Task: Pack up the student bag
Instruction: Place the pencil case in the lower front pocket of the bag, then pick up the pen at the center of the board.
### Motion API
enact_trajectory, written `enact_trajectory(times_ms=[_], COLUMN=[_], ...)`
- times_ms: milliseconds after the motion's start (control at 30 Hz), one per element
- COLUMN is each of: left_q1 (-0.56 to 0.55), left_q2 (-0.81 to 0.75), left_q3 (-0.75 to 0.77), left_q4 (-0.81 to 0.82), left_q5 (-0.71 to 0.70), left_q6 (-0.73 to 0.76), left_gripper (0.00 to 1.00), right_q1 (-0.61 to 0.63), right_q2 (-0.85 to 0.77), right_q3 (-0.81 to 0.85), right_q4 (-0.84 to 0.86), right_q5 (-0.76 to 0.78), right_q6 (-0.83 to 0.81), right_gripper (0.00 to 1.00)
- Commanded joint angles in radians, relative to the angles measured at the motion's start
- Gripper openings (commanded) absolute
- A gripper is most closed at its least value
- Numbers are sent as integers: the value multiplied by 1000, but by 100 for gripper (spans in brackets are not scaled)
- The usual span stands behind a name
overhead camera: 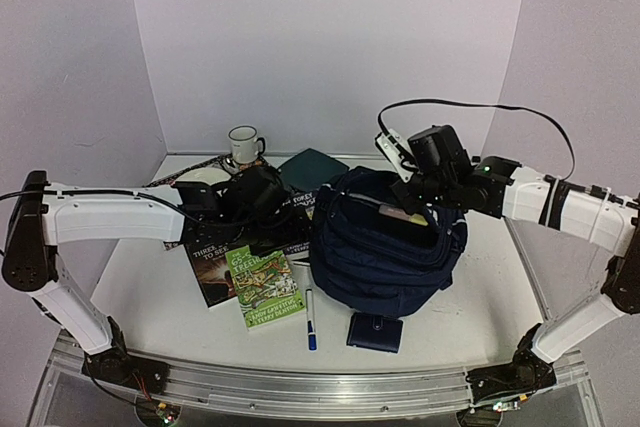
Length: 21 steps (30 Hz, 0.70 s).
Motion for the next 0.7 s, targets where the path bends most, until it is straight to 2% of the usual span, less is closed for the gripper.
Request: enact_trajectory(times_ms=[0,200,667], left_q1=[-46,-124,-203], left_q2=[40,156,344], left_q3=[47,102,189], left_q4=[-174,-297,-342], left_q5=[20,47,174], left_q6=[47,34,38], left_gripper=[69,61,39], right_q1=[-21,-24,-24], right_q2=[-78,-99,-109], right_q3=[39,13,-15], right_q4=[62,57,55], right_q5=[125,124,76], right_q6=[-33,-16,28], right_gripper=[0,0,0])
